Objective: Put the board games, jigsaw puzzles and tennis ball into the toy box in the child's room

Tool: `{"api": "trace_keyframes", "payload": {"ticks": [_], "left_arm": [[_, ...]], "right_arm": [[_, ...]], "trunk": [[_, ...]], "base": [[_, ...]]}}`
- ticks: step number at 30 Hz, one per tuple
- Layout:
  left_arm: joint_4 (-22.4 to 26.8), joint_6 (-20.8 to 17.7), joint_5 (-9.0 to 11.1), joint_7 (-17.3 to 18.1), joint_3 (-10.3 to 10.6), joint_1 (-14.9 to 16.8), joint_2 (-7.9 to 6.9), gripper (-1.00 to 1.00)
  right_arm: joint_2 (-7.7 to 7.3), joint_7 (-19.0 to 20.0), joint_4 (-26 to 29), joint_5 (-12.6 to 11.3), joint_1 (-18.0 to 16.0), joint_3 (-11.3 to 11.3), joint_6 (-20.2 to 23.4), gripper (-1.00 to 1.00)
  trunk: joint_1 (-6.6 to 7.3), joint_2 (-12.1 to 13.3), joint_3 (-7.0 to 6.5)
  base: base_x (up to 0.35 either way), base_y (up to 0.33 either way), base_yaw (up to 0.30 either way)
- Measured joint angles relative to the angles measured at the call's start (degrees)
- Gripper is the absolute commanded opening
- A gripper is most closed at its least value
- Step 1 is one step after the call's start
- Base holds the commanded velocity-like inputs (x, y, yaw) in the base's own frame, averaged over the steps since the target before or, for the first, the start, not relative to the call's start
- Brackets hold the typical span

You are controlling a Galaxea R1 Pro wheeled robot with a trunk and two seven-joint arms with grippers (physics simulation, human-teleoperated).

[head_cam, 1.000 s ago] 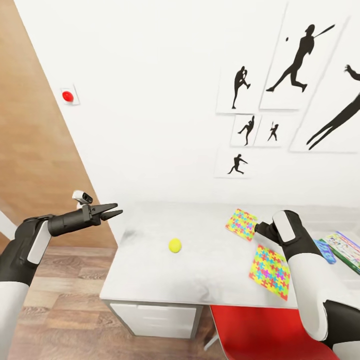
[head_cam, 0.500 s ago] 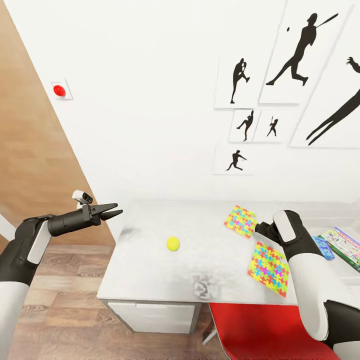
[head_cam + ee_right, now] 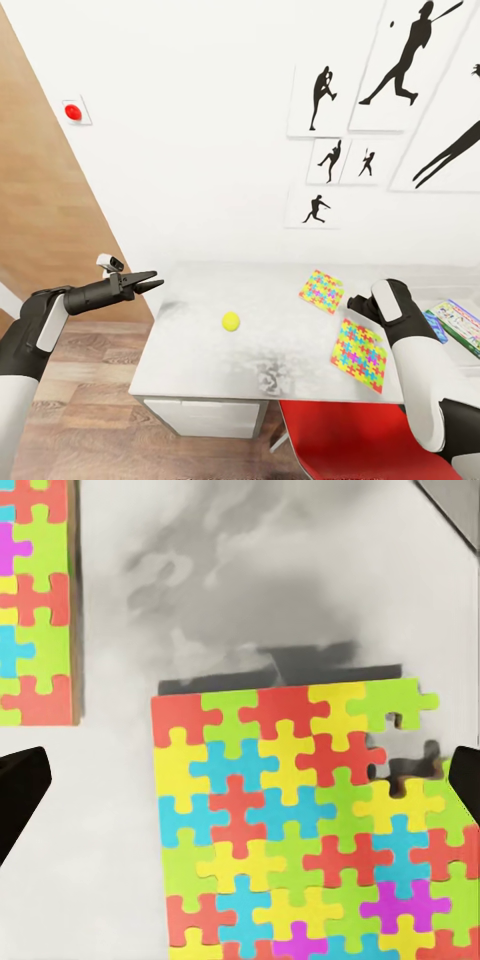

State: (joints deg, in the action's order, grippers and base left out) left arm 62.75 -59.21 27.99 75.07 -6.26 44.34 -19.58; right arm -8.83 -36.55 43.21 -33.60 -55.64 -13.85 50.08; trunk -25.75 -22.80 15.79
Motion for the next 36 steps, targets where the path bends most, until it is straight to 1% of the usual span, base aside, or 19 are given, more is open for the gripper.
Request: {"api": "trace_keyframes", "payload": {"ticks": [6,14,19,27,36], "left_arm": [[0.00,0.00,0.00,0.00,-0.04,0.00,0.00,1.00],[0.04,0.00,0.00,-0.06,-0.08,0.00,0.00,1.00],[0.08,0.00,0.00,-0.03,-0.19,0.00,0.00,1.00],[0.09,-0.05,0.03,0.07,-0.42,0.09,-0.04,1.00],[0.50,-0.24,0.28,0.28,-0.51,1.05,-0.09,1.00]], "right_arm": [[-0.11,0.00,0.02,0.10,-0.15,0.03,-0.06,1.00],[-0.28,0.00,0.02,0.18,-1.80,0.20,-0.12,1.00],[-0.30,0.00,0.06,0.21,-2.08,0.27,-0.22,1.00],[-0.60,-0.01,0.08,0.31,-2.20,0.38,-2.45,1.00],[-1.17,-0.01,0.16,3.11,-2.21,0.40,-2.84,1.00]], "trunk": [[0.00,0.00,0.57],[0.00,0.00,1.33],[0.00,0.00,1.80],[0.01,-0.01,2.56],[0.01,-0.01,3.41]], "base": [[0.000,0.000,0.000],[0.000,0.000,0.000],[0.000,0.000,0.000],[0.050,0.000,0.000],[0.075,0.000,0.000]]}}
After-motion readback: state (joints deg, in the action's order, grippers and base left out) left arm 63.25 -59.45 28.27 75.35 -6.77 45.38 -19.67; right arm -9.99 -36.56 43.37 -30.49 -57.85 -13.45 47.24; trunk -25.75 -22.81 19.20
